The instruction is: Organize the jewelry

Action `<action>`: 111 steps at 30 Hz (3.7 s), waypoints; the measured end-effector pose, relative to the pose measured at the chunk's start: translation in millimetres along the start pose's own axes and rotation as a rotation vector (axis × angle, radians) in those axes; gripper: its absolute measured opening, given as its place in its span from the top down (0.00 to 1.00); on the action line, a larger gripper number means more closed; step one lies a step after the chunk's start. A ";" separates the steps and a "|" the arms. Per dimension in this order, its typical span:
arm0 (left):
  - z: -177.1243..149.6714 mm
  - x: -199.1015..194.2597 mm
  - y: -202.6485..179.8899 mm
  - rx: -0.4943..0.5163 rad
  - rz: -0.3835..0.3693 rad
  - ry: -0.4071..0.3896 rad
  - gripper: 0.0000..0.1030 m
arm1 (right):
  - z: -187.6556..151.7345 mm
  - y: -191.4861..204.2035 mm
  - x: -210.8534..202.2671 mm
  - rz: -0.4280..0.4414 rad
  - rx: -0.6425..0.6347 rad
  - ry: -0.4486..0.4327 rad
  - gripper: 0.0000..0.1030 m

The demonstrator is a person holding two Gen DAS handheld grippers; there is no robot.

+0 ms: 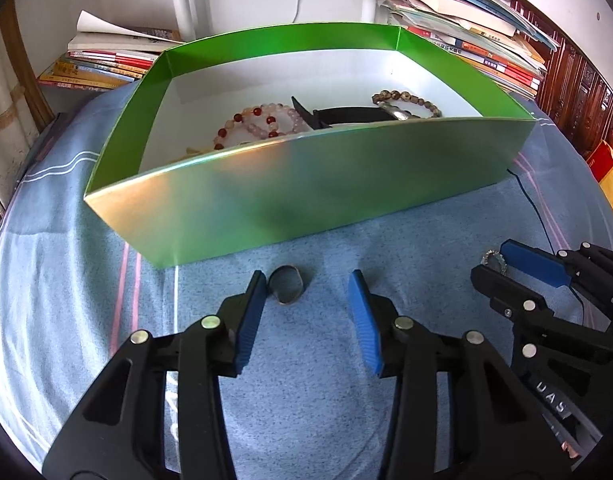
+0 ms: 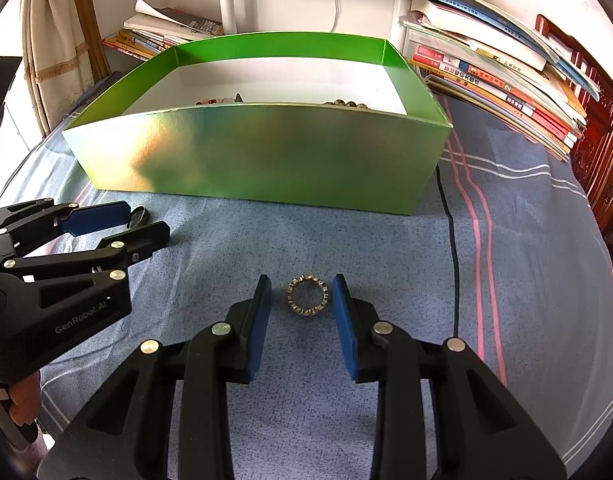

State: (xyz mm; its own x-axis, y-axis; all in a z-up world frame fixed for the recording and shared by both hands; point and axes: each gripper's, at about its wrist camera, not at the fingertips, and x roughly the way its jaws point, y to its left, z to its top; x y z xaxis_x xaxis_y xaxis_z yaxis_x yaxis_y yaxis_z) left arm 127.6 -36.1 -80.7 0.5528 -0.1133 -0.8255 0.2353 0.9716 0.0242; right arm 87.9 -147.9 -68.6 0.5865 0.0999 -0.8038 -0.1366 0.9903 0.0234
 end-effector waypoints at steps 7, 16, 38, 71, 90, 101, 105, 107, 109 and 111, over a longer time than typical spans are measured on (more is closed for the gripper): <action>-1.3 -1.4 1.1 -0.003 -0.007 -0.003 0.70 | -0.6 0.3 -0.2 0.013 0.005 -0.006 0.80; -3.6 -13.6 6.7 -0.020 -0.017 -0.010 0.81 | 2.3 -5.1 -14.2 0.023 0.019 -0.034 0.80; 137.7 7.0 75.1 -0.094 0.120 -0.058 0.81 | 164.7 -10.7 43.5 0.036 0.026 -0.053 0.80; 14.2 -129.1 28.4 -0.118 0.145 -0.421 0.06 | 25.9 -32.6 -99.3 -0.097 0.134 -0.496 0.03; 0.2 -142.8 10.8 -0.066 0.178 -0.461 0.04 | 19.5 -20.5 -103.6 -0.132 0.072 -0.495 0.03; 0.5 -138.8 11.1 -0.067 0.170 -0.446 0.04 | 19.8 -19.7 -104.1 -0.127 0.070 -0.496 0.03; 0.3 -137.3 12.9 -0.071 0.167 -0.440 0.04 | 19.7 -19.8 -104.0 -0.125 0.071 -0.495 0.03; -0.1 -137.2 12.9 -0.071 0.163 -0.439 0.04 | 19.8 -19.1 -104.3 -0.125 0.071 -0.494 0.03; -0.2 -136.9 12.6 -0.068 0.163 -0.438 0.04 | 19.9 -18.0 -104.7 -0.125 0.071 -0.493 0.03; 0.3 -136.9 12.4 -0.068 0.163 -0.438 0.04 | 20.0 -17.8 -104.5 -0.124 0.071 -0.492 0.03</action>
State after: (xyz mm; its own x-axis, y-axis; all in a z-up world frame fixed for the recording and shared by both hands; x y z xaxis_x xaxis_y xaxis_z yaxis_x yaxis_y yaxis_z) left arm 55.1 -8.5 32.8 0.8670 -0.0206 -0.4978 0.0726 0.9937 0.0852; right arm 45.0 -174.0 26.9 0.9035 -0.0026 -0.4287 0.0024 1.0000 -0.0009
